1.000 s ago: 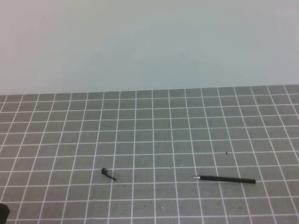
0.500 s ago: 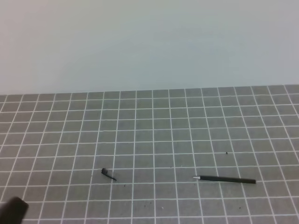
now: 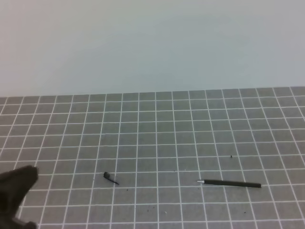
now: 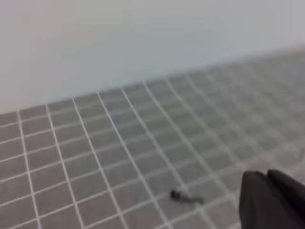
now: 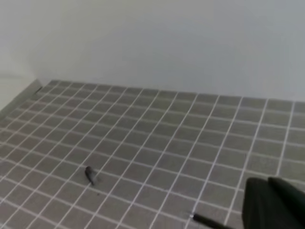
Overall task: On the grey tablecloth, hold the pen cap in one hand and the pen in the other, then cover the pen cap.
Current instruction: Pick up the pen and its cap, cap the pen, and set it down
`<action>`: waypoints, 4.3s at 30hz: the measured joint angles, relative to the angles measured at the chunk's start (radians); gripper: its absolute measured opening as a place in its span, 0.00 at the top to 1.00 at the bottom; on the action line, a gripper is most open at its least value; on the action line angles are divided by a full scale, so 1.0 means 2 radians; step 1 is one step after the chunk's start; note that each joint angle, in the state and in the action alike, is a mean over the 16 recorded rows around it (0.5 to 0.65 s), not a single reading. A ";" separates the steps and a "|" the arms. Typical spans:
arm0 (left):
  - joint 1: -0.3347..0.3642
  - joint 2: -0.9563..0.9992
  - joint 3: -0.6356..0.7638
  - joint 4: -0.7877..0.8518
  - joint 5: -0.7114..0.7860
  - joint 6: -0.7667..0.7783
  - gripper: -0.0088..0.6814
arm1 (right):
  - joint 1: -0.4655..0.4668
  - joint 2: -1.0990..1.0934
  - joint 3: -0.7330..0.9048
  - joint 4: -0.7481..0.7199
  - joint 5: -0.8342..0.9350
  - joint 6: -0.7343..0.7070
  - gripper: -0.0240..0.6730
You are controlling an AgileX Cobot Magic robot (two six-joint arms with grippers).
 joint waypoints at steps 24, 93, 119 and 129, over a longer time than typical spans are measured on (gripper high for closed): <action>-0.170 0.477 -0.319 0.396 0.142 0.116 0.94 | 0.037 0.114 -0.030 -0.006 0.101 -0.017 0.98; -0.229 0.500 -0.326 0.419 0.141 0.069 0.99 | 0.106 0.346 -0.285 -0.261 0.234 -0.076 0.97; -0.249 0.452 -0.326 0.380 0.219 0.002 0.99 | 0.232 0.654 -0.398 -0.517 0.176 -0.056 0.59; -0.249 0.452 -0.326 0.376 0.217 0.002 0.99 | 0.232 0.706 -0.398 -0.515 0.134 -0.070 0.58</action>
